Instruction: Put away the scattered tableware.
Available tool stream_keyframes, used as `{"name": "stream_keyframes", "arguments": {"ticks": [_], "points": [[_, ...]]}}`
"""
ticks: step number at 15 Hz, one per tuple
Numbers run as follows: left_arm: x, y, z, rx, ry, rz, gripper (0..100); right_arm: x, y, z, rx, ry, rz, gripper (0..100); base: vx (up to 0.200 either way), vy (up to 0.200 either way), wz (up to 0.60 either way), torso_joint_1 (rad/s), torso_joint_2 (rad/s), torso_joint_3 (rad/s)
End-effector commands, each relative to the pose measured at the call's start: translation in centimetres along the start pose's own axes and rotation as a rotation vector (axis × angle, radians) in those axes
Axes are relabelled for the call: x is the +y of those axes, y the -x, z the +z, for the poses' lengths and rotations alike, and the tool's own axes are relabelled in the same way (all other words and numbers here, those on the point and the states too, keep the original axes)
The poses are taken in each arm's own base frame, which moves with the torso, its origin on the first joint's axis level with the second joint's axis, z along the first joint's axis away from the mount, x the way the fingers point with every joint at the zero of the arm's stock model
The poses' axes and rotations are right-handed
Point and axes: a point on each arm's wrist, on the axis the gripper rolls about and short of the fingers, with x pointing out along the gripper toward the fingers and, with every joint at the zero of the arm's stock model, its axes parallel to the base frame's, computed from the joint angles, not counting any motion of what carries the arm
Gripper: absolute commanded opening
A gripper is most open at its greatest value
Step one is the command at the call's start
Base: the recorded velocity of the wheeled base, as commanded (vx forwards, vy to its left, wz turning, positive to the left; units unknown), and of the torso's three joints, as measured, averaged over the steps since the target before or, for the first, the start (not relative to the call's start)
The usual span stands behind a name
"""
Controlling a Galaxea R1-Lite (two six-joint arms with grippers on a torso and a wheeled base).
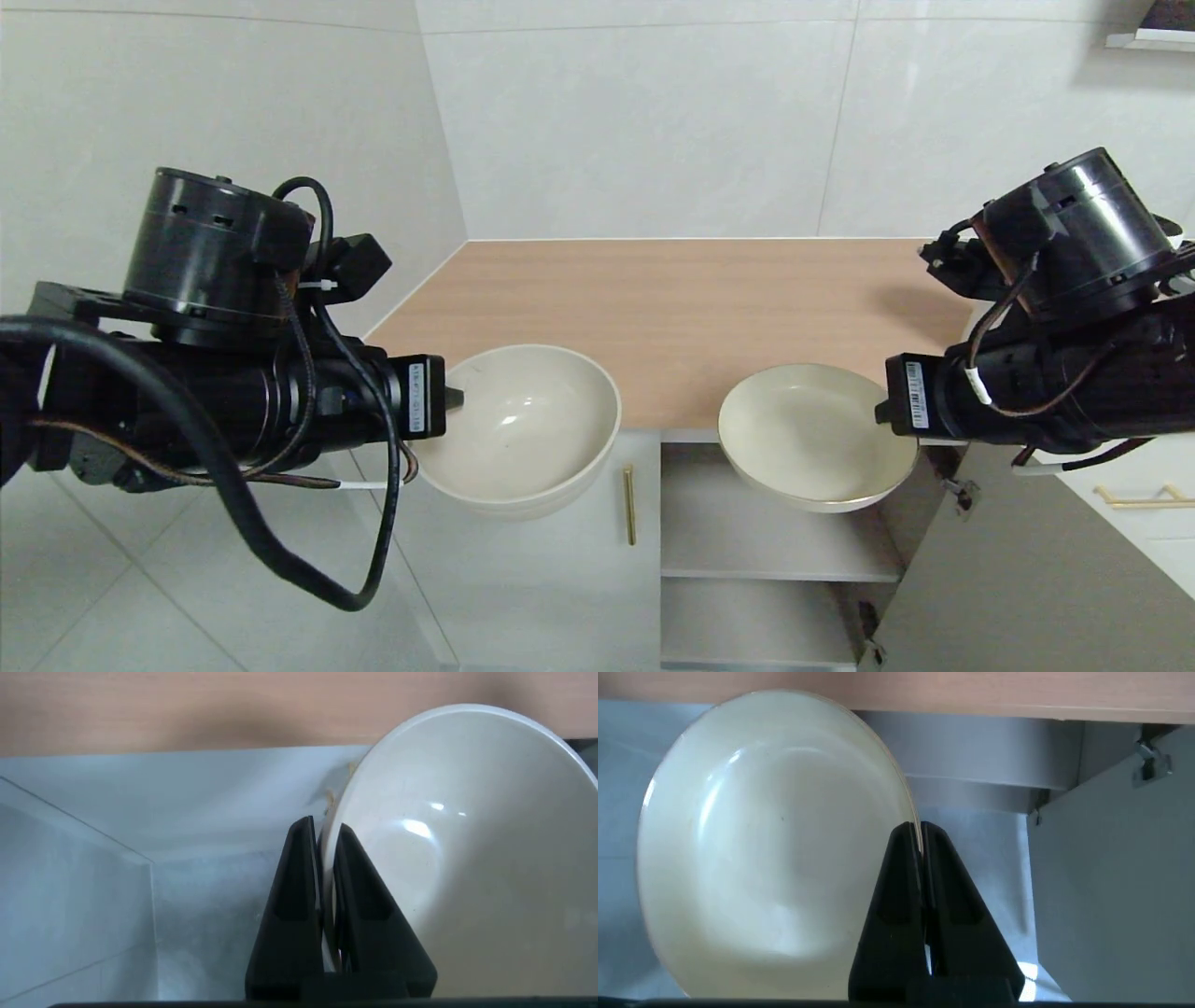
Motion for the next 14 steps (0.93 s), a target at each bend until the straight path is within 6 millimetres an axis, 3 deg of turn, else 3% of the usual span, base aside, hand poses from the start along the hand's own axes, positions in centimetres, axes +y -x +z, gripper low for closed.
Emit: {"name": "stream_keyframes", "arguments": {"ticks": [1,8,14], "points": [[0.0,-0.2,-0.1,0.007,-0.001,0.001,0,0.1,-0.3,0.0,-0.001,0.000,-0.010,0,0.000,0.000,0.00,0.000,0.00,0.000],[0.0,-0.9,-0.2,0.024,0.000,0.009,0,0.5,-1.2,-0.4,0.016,-0.010,-0.027,0,0.000,0.000,0.00,-0.005,0.01,0.009],[0.0,-0.8,-0.1,0.018,0.002,0.007,0,0.7,-1.9,-0.7,0.030,-0.002,-0.041,0,0.000,0.000,0.00,-0.138,0.40,0.255]]}}
